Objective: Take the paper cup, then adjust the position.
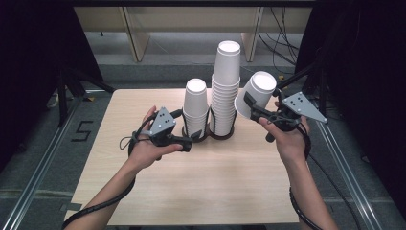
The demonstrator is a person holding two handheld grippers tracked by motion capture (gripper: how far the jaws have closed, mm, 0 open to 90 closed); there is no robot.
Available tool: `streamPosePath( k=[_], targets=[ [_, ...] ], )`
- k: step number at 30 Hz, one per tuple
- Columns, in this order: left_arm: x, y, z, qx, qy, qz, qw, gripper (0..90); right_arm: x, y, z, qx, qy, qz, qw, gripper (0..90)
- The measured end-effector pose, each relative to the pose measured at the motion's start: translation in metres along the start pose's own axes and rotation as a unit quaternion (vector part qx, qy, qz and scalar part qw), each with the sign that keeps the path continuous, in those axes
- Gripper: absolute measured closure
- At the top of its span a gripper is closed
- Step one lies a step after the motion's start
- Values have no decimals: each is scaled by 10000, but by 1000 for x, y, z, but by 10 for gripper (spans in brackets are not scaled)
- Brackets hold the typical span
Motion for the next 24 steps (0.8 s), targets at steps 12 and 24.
streamPosePath(
  k=[12, 24],
  targets=[
    [0, -8, 27, 140, 45, -75, 9999, 99, 20, 0, 27, 231, -85, -235, 9994, 218],
    [-11, -10, 55, 205, -115, 43, 9997, 100, 48, -7, 58, 423, 620, -345, 9966, 218]
  ],
)
Point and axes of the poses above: each handheld gripper's, and its own axes: y roughly forward along the jaws, z roughly out of its underside, x roughly to its left, the point moved 7 cm from there along y, roughly forward along the jaws, and after that the axes turned 14 degrees about -y, right-handed, at the moved point
